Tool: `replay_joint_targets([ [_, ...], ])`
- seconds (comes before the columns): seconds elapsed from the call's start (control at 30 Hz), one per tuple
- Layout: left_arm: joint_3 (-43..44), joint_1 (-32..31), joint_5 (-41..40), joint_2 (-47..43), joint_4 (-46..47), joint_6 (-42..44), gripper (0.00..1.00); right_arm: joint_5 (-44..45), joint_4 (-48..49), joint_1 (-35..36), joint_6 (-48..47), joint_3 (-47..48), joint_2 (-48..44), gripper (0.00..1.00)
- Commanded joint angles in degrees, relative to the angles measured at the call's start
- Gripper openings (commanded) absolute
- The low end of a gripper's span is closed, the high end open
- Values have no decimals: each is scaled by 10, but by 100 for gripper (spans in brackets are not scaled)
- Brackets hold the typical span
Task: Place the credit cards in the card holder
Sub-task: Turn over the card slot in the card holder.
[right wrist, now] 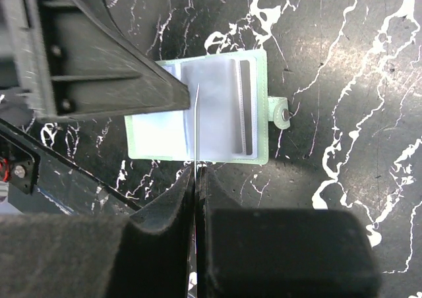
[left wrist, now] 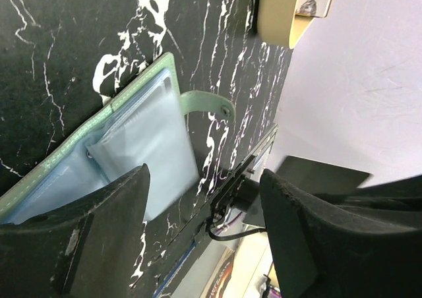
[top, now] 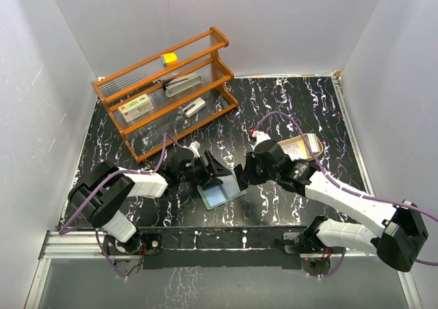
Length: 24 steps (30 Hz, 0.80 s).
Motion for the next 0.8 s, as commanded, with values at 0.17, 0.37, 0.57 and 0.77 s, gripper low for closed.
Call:
replay_joint_targets([
  [0.17,8,-7,-26,-40,-44,22,65,-89,120,1,-9,-42,-25,0],
  [0.37,0,-6,-102,-163,-214,43,63,-129,166,1,-26,-52,27,0],
  [0.57,-35,-4,-141,-244,-319,27,44,-154,197,1,-64,-47,87,0],
  [0.77,-45,-4,-132,-234,-335,33,28,-206,242,1,-80,-45,144,0],
])
